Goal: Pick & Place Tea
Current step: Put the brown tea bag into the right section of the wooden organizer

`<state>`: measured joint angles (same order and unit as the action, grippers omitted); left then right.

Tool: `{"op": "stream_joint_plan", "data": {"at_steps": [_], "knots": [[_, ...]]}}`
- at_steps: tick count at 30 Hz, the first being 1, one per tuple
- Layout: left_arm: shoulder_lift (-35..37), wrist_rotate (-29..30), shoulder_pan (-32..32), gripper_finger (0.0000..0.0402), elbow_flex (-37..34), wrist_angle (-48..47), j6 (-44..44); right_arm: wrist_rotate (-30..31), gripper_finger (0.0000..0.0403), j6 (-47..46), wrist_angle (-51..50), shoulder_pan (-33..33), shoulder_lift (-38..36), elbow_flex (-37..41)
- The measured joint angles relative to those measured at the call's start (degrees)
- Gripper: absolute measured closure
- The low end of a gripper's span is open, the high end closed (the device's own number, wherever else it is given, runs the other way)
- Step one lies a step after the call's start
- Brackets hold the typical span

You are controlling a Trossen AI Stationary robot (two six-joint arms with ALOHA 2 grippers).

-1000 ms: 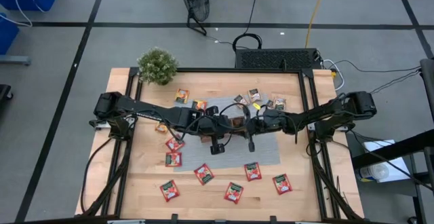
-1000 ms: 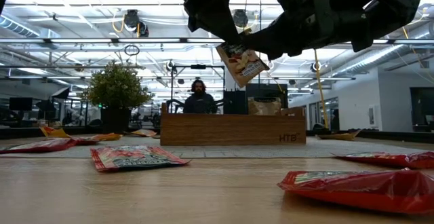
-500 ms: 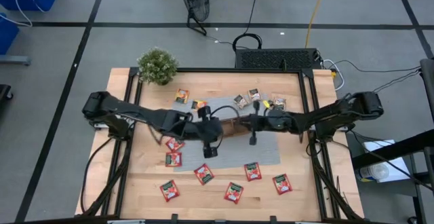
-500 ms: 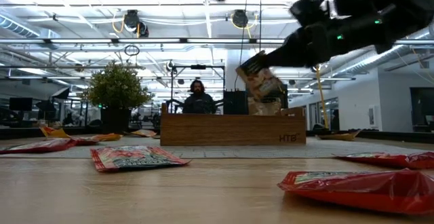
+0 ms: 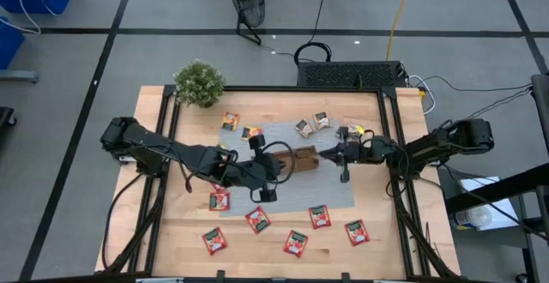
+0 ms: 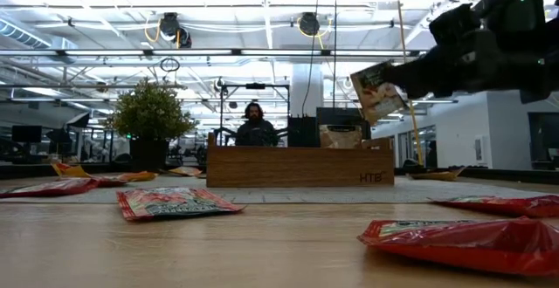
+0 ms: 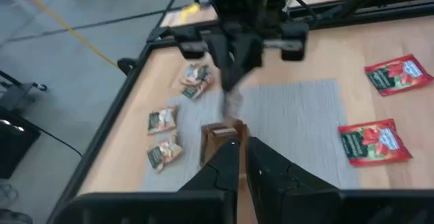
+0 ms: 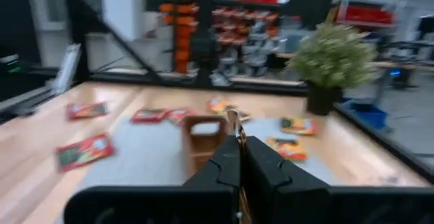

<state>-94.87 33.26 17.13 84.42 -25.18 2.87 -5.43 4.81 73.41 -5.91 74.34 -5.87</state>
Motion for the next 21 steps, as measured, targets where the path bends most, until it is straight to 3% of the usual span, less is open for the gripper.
{"op": "stream_joint_plan", "data": {"at_steps": [7,15,21], "knots": [[0.0,0.0,-1.0,0.036,0.0,1.4,-2.4,-0.5,0.0403,0.2,3.4,0.0,6.6,-0.5],[0.0,-0.1,-1.7,0.036,0.0,0.9,-2.4,-0.4,0.0403,0.4,6.3,0.7,18.6,-7.7],[0.0,-0.2,-1.7,0.036,0.0,0.8,-2.7,5.8,0.0403,2.8,6.5,1.2,24.3,-11.1]]}}
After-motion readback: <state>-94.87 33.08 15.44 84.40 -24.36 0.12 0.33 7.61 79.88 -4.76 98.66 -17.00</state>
